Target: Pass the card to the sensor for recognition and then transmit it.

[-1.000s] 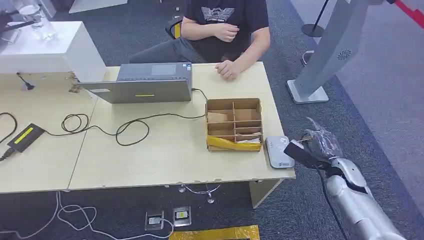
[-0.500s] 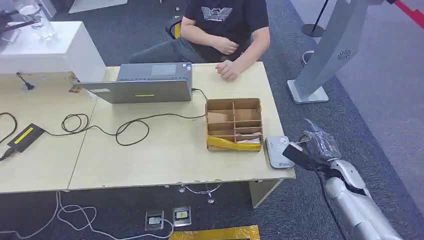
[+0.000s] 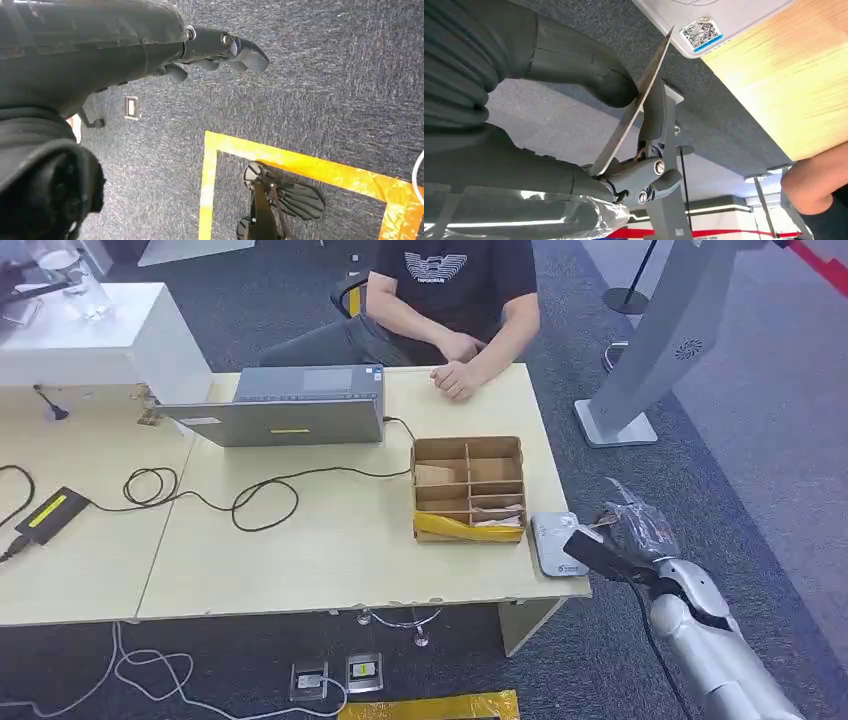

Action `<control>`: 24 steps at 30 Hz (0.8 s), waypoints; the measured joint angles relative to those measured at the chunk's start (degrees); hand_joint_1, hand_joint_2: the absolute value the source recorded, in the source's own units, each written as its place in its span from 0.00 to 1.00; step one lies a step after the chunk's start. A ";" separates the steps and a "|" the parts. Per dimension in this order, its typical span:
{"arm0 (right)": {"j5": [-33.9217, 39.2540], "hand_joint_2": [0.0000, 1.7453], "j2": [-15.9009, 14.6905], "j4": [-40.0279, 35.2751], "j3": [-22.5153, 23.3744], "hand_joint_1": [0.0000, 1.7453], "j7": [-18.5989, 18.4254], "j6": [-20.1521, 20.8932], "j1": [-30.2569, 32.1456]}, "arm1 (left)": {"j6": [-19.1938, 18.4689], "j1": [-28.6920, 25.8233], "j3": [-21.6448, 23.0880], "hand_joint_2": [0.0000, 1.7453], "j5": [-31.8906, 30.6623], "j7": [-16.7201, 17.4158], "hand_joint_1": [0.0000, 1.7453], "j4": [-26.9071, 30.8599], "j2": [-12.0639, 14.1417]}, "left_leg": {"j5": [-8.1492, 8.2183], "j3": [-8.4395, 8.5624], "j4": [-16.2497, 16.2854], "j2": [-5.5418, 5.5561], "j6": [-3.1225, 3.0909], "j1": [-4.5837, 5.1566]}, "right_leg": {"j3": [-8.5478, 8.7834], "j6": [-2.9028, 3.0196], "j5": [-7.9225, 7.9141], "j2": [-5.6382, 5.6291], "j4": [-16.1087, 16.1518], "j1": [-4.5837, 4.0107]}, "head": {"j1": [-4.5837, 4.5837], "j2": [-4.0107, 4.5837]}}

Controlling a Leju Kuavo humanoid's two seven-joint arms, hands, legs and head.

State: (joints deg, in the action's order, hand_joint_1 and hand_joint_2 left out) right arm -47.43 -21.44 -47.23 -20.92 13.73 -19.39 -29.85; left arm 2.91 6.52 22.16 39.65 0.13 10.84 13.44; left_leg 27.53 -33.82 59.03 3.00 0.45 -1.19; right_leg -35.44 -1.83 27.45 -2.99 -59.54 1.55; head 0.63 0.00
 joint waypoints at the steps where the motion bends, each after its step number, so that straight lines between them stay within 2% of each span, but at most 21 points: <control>1: 0.00 1.00 0.00 0.00 0.00 1.00 0.00 0.00 0.00 | 0.00 0.00 0.00 0.00 0.04 0.00 0.00 0.00 0.02 | 0.00 0.00 0.00 0.00 0.00 0.00 | 0.00 0.00 0.00 0.00 0.00 0.00 | -0.02 0.00; 24: 0.00 1.00 0.00 0.00 -0.04 1.00 0.00 0.00 0.00 | 0.02 0.00 0.00 0.00 0.11 0.00 0.00 0.00 0.00 | 0.00 0.00 0.00 0.00 0.00 0.00 | 0.00 0.00 0.00 0.00 0.00 0.00 | -0.02 0.00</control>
State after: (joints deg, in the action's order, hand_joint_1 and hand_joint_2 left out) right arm -47.43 -21.44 -47.23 -20.96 13.73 -19.39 -29.85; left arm 2.93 6.53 22.16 39.76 0.13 10.84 13.44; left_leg 27.53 -33.82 59.03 3.00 0.45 -1.19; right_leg -35.44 -1.83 27.45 -2.99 -59.54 1.55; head 0.61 0.00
